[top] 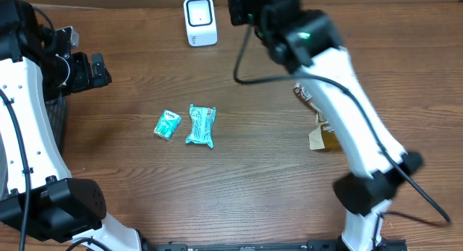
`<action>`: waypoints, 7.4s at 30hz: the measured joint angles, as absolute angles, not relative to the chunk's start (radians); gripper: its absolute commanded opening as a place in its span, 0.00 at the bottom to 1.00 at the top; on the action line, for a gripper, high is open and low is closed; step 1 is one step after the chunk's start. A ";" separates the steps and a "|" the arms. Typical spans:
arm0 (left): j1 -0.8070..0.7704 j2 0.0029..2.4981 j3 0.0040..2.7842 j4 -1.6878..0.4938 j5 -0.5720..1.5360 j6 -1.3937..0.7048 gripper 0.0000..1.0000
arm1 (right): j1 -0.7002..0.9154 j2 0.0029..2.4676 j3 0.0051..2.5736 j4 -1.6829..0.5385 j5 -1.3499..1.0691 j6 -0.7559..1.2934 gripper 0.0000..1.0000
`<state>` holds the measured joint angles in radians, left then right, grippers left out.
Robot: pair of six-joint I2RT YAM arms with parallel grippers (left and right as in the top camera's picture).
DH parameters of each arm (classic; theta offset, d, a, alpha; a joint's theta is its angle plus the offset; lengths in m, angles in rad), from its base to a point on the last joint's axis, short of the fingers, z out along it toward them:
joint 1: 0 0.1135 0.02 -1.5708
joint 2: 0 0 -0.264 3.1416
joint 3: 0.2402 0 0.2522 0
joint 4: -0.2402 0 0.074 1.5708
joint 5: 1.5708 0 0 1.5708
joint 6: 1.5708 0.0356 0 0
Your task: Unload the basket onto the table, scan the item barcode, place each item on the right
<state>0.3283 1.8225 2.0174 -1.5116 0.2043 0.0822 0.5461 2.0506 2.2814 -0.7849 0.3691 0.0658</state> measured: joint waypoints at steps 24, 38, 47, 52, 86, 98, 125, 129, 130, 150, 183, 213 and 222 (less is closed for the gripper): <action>0.328 1.822 2.017 -1.512 0.204 0.082 1.00 | 0.565 2.587 2.281 -0.086 0.428 -0.627 0.04; 0.328 1.822 2.017 -1.512 0.204 0.082 1.00 | 0.590 2.638 2.280 -0.012 0.416 -0.695 0.04; 0.328 1.822 2.017 -1.512 0.204 0.082 1.00 | 0.590 2.638 2.280 -0.012 0.416 -0.700 0.04; 0.328 1.822 2.017 -1.512 0.204 0.082 1.00 | 0.590 2.638 2.280 -0.012 0.414 -0.688 0.04; 0.328 1.822 2.017 -1.512 0.204 0.082 1.00 | 0.437 1.895 2.283 -1.258 -0.046 0.188 0.04; 0.328 1.822 2.017 -1.511 0.204 0.082 1.00 | 0.379 1.880 2.025 -1.475 -0.037 0.288 0.04; 0.328 1.822 2.017 -1.512 0.204 0.082 1.00 | 0.216 1.885 1.517 -1.219 0.133 0.327 0.39; 0.328 1.822 2.017 -1.512 0.204 0.082 1.00 | 0.217 1.885 1.547 -1.252 0.087 0.290 0.40; 0.328 1.822 2.017 -1.512 0.204 0.082 1.00 | 0.218 1.885 1.568 -1.251 0.057 0.286 0.39; 0.328 1.822 2.017 -1.512 0.204 0.082 1.00 | 0.578 1.971 1.629 -0.850 -0.426 0.475 0.10; 0.328 1.822 2.017 -1.512 0.204 0.082 1.00 | 0.651 2.144 1.626 -0.933 -0.323 0.616 0.33; 0.328 1.822 2.017 -1.512 0.204 0.082 1.00 | 0.856 2.199 1.657 -0.584 -0.280 0.518 0.43; 0.328 1.822 2.017 -1.512 0.204 0.082 1.00 | 0.780 2.210 1.654 -0.748 -0.281 0.520 0.39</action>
